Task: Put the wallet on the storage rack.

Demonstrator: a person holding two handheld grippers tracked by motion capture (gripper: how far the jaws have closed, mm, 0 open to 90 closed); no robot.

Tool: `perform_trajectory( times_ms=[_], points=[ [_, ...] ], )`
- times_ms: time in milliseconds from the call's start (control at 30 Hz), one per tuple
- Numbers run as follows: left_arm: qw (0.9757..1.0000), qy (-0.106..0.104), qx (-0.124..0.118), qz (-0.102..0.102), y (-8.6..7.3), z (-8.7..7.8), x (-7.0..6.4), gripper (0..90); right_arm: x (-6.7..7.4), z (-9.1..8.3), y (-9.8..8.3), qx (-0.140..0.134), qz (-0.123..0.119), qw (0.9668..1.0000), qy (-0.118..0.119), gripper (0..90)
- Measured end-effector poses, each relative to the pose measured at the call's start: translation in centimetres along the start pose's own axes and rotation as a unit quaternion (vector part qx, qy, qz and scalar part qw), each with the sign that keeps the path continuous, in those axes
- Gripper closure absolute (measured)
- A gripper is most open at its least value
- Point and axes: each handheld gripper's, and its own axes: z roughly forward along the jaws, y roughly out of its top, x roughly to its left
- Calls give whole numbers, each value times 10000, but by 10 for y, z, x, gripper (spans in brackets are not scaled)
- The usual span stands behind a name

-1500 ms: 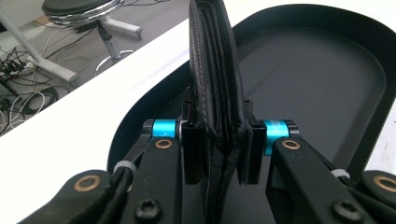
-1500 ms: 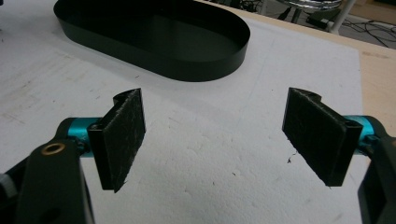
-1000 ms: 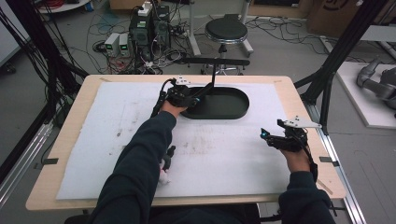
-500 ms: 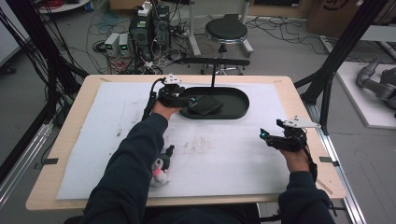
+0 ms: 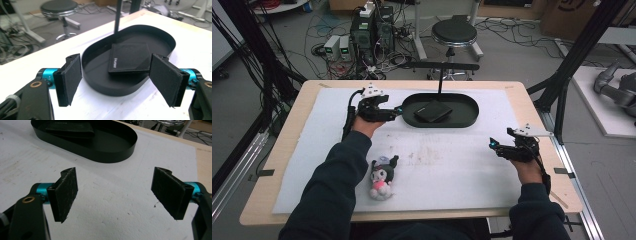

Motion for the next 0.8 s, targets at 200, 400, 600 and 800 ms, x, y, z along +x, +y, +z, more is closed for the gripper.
perform_trajectory(
  times_ms=[200,400,600,800],
  points=[
    [9997,-207,152,33,-7,8,-3,361,1,2,1,9,-44,10000,1,218],
    [9990,-384,233,72,-10,20,-13,374,2,5,1,17,-39,10000,15,218],
    [9996,-258,66,-29,-17,2,-12,317,6,13,4,-3,-20,10000,58,218],
    [9999,-60,-64,-128,-38,-31,-8,328,11,17,7,-52,-103,9999,95,265]
  ],
)
